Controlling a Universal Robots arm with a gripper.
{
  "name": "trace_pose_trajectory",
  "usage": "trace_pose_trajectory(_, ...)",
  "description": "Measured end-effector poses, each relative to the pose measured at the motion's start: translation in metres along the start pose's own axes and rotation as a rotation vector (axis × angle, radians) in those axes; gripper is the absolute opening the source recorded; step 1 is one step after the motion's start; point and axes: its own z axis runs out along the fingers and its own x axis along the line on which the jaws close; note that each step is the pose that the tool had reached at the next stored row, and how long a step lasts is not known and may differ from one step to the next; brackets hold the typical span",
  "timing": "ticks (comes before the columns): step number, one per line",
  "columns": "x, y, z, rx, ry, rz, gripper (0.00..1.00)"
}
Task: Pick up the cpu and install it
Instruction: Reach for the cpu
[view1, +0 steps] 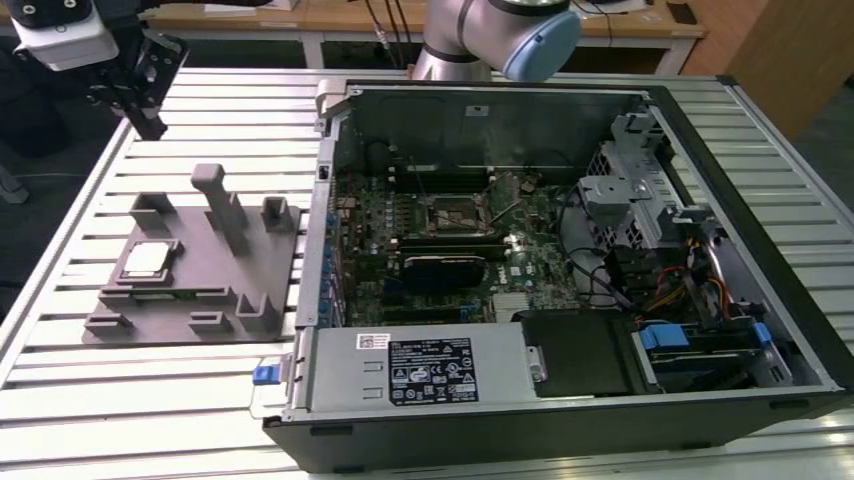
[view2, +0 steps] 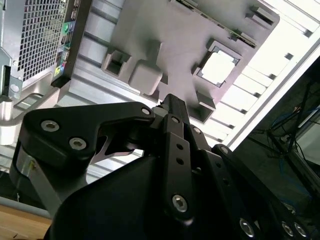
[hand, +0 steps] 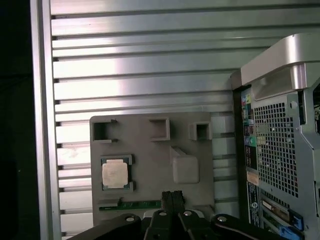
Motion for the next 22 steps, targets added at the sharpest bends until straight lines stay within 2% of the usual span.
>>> trace_pose_trajectory(8, 0.0133, 0.0010, 0.0075, 0.0000, 0.0000, 0.000, 0.11)
trace_pose_trajectory(22, 0.0308, 0.0018, 0.0206, 0.0000, 0.0000, 0.000, 0.11)
